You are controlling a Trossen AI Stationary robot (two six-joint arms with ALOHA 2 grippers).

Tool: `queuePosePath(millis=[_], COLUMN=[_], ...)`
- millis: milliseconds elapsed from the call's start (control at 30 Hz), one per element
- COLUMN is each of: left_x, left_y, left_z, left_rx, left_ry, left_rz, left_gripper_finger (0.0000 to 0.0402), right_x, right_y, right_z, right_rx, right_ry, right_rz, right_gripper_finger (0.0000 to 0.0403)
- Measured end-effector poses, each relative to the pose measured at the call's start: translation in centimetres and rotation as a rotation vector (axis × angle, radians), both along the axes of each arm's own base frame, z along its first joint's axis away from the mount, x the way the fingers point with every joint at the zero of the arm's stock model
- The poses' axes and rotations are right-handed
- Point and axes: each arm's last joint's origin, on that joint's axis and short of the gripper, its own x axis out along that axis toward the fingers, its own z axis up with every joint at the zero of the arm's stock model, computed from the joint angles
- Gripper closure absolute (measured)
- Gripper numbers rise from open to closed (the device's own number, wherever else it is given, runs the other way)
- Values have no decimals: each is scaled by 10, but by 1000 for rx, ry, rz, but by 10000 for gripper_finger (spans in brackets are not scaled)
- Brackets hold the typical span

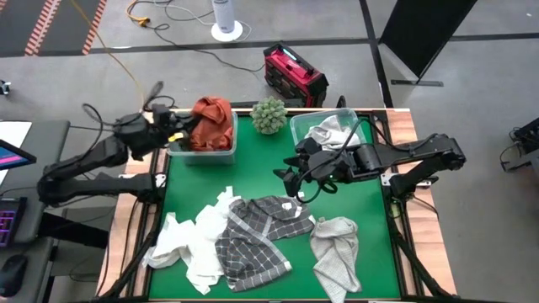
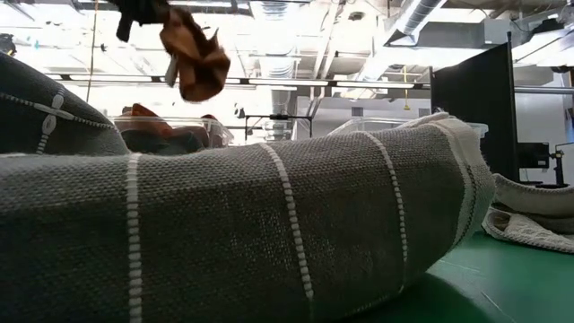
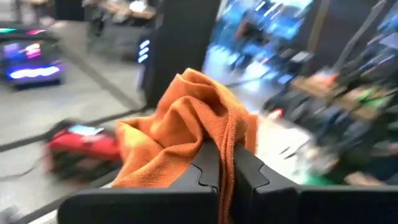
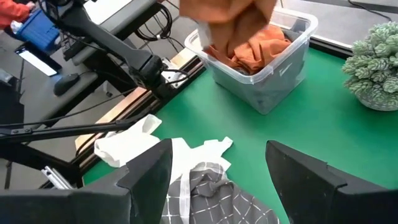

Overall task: Sort towels by color in basket
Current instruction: Put the orange towel into the left transparent bin

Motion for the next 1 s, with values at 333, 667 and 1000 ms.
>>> queuePosePath(millis=[333, 667, 1000], left_x=[9, 26, 42], left_y=[25, 63, 83], left_z=[-53, -105, -120], left_rx=[-77, -374, -540], left_ry=[569, 687, 563], left_rz=[241, 430, 396], left_gripper_finger=[401, 391, 391], right_x=[1, 2, 2], right_y=[0, 2, 2], right_z=[2, 4, 3], right_rx=[3, 5, -14], right_ry=[-24, -43, -32], right_rz=[1, 6, 18], right_gripper_finger=[117, 117, 117])
